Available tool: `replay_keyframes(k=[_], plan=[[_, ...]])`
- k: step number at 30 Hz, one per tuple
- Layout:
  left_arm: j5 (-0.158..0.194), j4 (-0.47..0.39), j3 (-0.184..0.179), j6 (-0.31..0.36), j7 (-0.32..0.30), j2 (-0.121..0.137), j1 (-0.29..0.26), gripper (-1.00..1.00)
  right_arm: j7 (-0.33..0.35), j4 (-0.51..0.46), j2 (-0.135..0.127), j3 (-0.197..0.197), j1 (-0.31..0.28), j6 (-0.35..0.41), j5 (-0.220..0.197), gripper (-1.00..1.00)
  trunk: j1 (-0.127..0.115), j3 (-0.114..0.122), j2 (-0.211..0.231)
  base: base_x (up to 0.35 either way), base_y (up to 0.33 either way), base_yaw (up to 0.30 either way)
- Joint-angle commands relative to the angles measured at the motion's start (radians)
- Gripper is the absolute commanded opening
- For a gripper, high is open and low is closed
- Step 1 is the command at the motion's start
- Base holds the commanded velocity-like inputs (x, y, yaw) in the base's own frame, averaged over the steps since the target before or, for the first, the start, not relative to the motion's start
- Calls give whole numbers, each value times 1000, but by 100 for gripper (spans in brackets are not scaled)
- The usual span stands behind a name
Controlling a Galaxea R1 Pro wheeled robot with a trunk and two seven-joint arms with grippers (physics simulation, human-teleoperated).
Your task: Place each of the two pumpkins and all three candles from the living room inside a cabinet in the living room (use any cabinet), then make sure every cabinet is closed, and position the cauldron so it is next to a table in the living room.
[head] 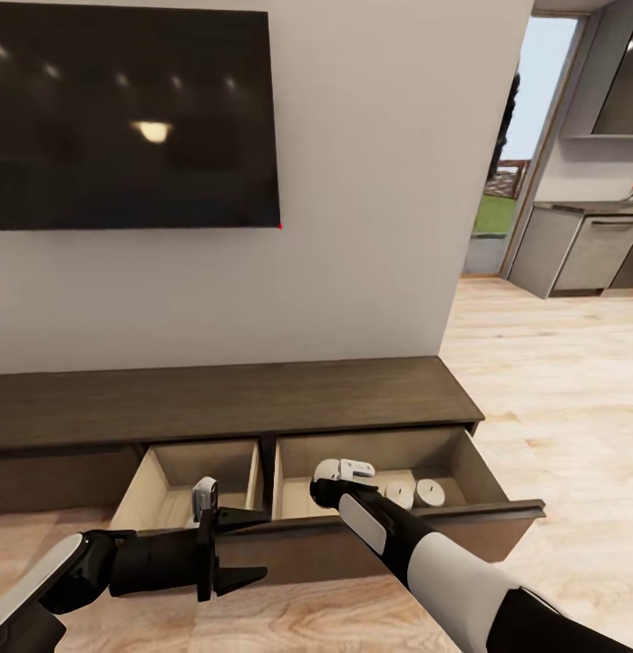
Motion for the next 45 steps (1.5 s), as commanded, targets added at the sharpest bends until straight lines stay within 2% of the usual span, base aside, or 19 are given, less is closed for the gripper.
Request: replay_keyframes(k=[1,11,32,38,45], plan=[[11,0,-1,0,9,1,-1,100,-7,-2,-1,7,-1,2,-4,-100,0,-1,-1,0,0,0],[11,0,-1,0,9,1,-1,100,-7,-2,0,7,-1,2,-4,-100,34,-29,-64,0,0,0],[11,0,-1,-1,9,1,-1,100,-11,-2,1,7,-1,5,-4,-100,34,-29,-64,65,0,0],[11,0,-1,-1,9,1,-1,100,-22,-4,9,6,-1,88,-12,-100,34,-29,-64,32,0,0],[11,0,-1,-1,9,1,-1,100,-52,-7,13,5,-1,108,-20,-100,34,-29,-64,3,0,0]])
